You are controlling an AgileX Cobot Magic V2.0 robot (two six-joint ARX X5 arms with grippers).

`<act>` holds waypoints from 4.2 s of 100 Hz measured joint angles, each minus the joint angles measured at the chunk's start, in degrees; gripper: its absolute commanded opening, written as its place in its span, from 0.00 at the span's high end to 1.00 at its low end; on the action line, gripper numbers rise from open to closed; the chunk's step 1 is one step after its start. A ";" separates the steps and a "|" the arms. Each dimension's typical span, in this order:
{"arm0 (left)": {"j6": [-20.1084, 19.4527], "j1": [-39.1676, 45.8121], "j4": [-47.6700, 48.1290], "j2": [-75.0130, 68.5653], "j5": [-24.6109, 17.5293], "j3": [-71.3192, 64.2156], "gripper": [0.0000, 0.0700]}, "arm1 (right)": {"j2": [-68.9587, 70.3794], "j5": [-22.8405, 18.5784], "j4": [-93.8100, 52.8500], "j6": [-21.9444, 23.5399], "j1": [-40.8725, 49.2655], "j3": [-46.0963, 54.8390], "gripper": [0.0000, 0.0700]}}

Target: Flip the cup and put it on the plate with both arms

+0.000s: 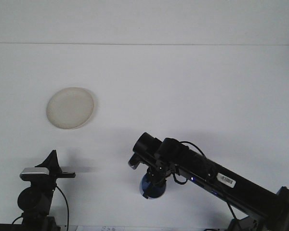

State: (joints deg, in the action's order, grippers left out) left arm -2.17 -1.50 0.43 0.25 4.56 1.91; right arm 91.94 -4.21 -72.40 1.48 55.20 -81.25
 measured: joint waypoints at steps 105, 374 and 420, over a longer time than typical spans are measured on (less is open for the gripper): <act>0.00 0.00 0.00 0.00 0.00 0.00 0.98 | -4.31 3.30 6.23 -0.15 0.42 0.02 0.38; 11.96 -51.28 43.43 89.15 -19.45 67.36 0.98 | -83.82 20.76 31.12 4.74 0.20 43.01 0.38; 5.18 -46.77 57.13 86.05 -8.46 79.03 0.99 | -83.82 20.76 31.12 4.74 0.20 43.01 0.38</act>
State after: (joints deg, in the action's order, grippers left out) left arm 3.01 -48.27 57.56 86.30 -3.90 80.95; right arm 8.12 16.56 -41.28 6.22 55.40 -38.24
